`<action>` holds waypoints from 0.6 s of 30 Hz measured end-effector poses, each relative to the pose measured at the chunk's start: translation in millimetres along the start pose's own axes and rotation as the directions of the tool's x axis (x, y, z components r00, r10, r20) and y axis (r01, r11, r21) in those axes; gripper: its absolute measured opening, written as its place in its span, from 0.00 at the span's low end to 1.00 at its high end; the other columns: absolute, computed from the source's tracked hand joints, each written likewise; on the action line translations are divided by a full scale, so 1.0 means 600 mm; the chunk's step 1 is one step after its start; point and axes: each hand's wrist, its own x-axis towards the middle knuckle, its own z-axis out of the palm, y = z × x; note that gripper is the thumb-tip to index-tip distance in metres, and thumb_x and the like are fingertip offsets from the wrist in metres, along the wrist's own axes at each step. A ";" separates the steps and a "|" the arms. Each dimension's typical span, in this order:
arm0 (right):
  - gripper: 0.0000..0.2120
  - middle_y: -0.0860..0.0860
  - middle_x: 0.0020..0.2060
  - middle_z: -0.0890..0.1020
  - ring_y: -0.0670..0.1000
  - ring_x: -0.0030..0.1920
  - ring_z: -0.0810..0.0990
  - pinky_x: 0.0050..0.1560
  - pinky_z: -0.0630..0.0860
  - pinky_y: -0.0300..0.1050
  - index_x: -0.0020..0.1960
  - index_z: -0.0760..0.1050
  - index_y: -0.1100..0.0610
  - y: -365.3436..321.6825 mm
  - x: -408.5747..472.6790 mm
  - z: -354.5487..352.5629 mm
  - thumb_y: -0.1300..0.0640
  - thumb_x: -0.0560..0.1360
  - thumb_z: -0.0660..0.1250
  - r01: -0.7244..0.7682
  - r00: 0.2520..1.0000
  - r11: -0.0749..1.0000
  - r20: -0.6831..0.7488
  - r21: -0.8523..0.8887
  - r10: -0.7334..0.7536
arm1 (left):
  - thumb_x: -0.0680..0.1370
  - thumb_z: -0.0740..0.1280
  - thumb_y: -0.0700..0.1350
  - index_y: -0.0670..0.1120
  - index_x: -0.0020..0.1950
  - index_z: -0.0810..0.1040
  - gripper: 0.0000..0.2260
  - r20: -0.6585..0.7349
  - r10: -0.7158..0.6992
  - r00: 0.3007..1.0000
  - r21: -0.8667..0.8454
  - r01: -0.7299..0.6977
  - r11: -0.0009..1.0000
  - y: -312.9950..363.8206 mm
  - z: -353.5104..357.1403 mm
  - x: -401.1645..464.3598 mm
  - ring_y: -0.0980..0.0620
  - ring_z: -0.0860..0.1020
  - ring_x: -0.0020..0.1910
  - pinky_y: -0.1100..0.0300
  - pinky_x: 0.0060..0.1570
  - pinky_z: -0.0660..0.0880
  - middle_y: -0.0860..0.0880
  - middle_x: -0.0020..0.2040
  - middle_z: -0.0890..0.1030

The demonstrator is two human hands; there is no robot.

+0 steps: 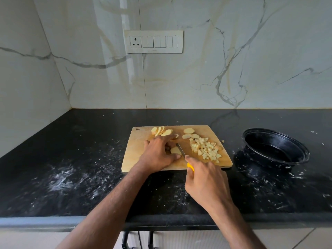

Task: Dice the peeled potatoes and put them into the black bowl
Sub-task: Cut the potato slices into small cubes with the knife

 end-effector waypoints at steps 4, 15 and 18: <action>0.21 0.45 0.45 0.85 0.46 0.43 0.82 0.42 0.76 0.39 0.72 0.71 0.45 -0.001 0.010 0.004 0.50 0.80 0.62 -0.019 0.999 1.000 0.034 0.016 0.018 | 0.68 0.75 0.58 0.55 0.73 0.72 0.34 0.014 0.007 1.000 -0.060 -0.006 0.998 -0.004 0.002 0.002 0.54 0.77 0.56 0.45 0.64 0.70 0.61 0.48 0.80; 0.22 0.49 0.44 0.84 0.49 0.42 0.82 0.43 0.77 0.44 0.73 0.71 0.47 -0.009 0.016 0.002 0.52 0.79 0.62 0.032 0.998 0.999 0.047 -0.006 -0.031 | 0.77 0.69 0.51 0.58 0.66 0.80 0.17 0.085 0.100 0.991 0.099 -0.108 0.989 0.003 0.008 0.000 0.52 0.69 0.61 0.48 0.60 0.63 0.54 0.49 0.70; 0.22 0.49 0.47 0.84 0.49 0.46 0.82 0.43 0.73 0.42 0.74 0.68 0.47 -0.010 0.002 -0.007 0.51 0.80 0.62 0.026 0.997 1.000 0.067 -0.002 -0.025 | 0.78 0.69 0.51 0.58 0.65 0.79 0.16 0.097 0.099 0.990 0.097 -0.109 0.989 0.002 0.006 0.002 0.51 0.68 0.63 0.47 0.62 0.62 0.53 0.51 0.71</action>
